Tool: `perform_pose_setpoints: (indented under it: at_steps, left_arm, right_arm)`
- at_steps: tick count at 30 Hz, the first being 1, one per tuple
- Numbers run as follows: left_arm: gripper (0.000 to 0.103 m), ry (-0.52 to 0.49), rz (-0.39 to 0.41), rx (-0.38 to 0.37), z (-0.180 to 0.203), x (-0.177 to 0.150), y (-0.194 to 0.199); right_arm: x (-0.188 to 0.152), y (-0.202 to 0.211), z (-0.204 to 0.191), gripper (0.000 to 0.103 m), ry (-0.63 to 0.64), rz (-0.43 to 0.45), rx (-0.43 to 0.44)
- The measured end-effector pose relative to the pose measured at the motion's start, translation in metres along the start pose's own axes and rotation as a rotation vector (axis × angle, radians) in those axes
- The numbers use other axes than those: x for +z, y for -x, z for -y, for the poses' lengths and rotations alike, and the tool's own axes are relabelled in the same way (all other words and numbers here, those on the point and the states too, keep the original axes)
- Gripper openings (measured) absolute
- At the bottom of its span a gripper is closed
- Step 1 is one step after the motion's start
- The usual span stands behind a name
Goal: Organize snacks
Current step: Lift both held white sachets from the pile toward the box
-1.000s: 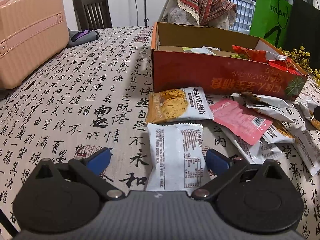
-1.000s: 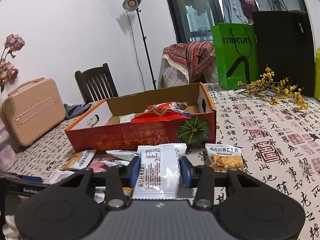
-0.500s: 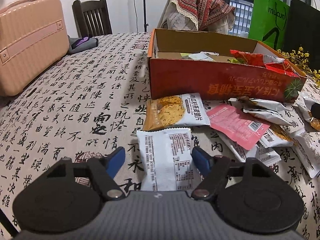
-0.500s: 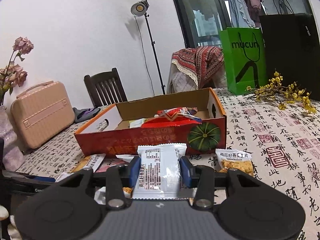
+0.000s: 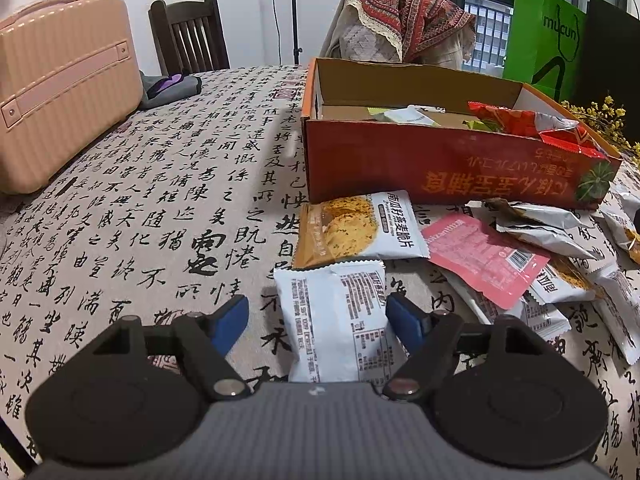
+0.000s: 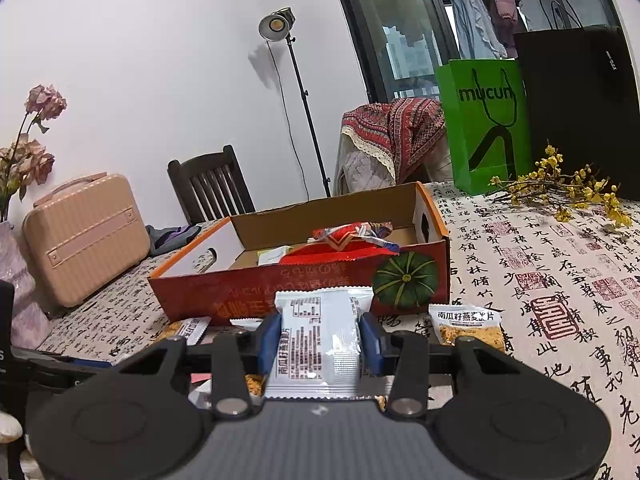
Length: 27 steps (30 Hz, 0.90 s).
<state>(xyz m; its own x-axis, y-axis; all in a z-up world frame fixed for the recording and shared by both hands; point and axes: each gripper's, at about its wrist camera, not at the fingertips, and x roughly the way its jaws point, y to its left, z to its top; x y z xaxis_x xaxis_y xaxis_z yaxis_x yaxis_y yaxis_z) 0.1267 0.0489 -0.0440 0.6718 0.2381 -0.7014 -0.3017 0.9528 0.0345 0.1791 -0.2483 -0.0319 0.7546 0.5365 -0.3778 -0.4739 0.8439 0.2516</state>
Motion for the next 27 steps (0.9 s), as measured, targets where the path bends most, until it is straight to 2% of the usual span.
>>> perform_pose_setpoints:
  at_steps: [13,15,16,17,20,23,27]
  left_arm:
    - [0.078,0.011,0.0,-0.004,-0.001,-0.001,0.0]
    - [0.075,0.014,0.003,-0.009,-0.001,-0.001,0.001]
    - [0.069,0.012,0.006,-0.012,-0.001,-0.001,0.001]
    - [0.058,0.007,0.011,-0.02,0.0,-0.001,0.002]
    - [0.047,-0.009,0.019,-0.031,0.003,-0.002,0.005]
    - [0.043,-0.011,0.03,-0.042,0.003,-0.004,0.008]
    - [0.042,0.004,0.044,-0.06,-0.001,-0.004,0.012]
  right_arm:
    - [0.002,-0.002,0.001,0.042,-0.01,-0.013,-0.023]
    - [0.004,-0.003,0.003,0.042,-0.015,-0.017,-0.036]
    - [0.005,-0.003,0.004,0.042,-0.018,-0.019,-0.043]
    - [0.006,-0.003,0.004,0.042,-0.018,-0.02,-0.048]
    - [0.008,0.0,0.003,0.042,-0.012,-0.019,-0.06]
    - [0.01,0.003,0.002,0.042,-0.004,-0.016,-0.071]
    - [0.011,0.005,-0.001,0.042,0.004,-0.019,-0.079]
